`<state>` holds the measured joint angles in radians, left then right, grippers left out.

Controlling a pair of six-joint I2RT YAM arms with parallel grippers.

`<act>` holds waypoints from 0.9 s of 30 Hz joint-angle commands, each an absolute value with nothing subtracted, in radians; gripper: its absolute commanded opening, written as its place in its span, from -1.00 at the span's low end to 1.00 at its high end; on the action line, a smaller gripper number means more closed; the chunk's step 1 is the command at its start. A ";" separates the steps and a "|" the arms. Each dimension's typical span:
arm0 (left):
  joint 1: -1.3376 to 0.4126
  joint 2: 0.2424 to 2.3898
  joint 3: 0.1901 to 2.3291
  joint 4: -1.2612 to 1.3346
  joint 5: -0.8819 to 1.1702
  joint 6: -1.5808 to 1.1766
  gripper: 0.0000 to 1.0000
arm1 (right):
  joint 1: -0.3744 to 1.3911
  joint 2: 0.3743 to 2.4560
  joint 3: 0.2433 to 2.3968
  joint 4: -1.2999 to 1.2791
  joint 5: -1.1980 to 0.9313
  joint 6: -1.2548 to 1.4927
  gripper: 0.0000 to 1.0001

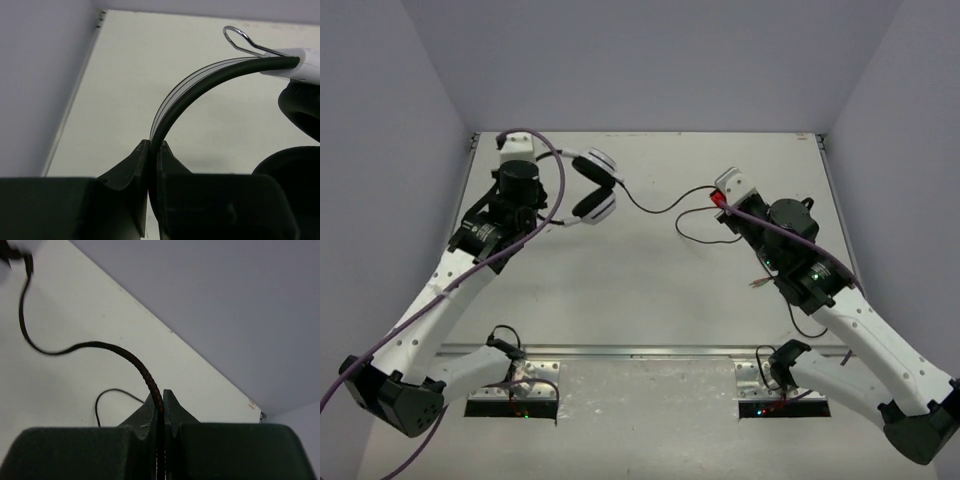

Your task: Wrap the headphones

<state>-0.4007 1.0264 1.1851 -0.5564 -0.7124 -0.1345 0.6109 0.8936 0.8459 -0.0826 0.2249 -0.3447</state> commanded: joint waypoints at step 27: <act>-0.804 1.092 1.135 -0.334 0.095 0.156 -0.99 | 0.634 1.107 1.129 -0.244 -0.140 -0.505 -0.97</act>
